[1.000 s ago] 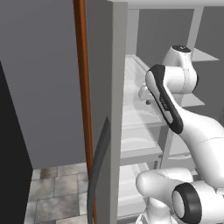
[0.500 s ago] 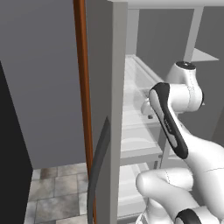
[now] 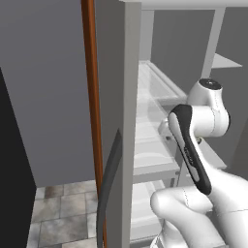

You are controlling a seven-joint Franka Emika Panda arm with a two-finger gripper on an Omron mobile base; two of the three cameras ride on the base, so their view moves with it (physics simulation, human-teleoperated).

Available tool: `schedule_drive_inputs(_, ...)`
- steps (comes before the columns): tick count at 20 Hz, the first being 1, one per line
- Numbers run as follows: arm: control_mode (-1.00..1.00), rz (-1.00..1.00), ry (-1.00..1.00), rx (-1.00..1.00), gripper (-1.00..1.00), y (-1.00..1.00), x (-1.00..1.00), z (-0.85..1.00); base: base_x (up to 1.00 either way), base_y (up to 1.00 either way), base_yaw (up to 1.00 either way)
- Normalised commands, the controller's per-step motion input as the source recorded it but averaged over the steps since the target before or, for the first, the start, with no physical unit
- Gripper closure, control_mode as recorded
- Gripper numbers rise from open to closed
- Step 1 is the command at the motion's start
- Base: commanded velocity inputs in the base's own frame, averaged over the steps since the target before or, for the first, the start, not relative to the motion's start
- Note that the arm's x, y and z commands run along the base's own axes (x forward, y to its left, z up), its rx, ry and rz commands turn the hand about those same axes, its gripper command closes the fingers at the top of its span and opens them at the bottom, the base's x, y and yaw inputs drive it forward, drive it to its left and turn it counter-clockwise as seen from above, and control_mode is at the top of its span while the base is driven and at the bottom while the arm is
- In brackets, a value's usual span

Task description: Pick up the frozen steak from the freezer, place it on any shelf in the fridge, and close the fridge and freezer doors when done.

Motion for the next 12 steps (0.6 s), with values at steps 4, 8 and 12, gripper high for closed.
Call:
schedule_drive_inputs(4, -1.0, -0.03, 0.0, 0.0, -1.0, -0.3, -0.12, 0.0, 0.0, 0.0, 0.0)
schedule_drive_inputs(8, -1.0, 0.0, 0.0, 0.0, -1.0, -0.48, 0.04, 0.0, 0.0, 0.0, 0.0)
schedule_drive_inputs(12, -1.0, 0.0, 0.0, 0.0, -1.0, -0.48, 0.0, 0.0, 0.0, 0.0, 0.0)
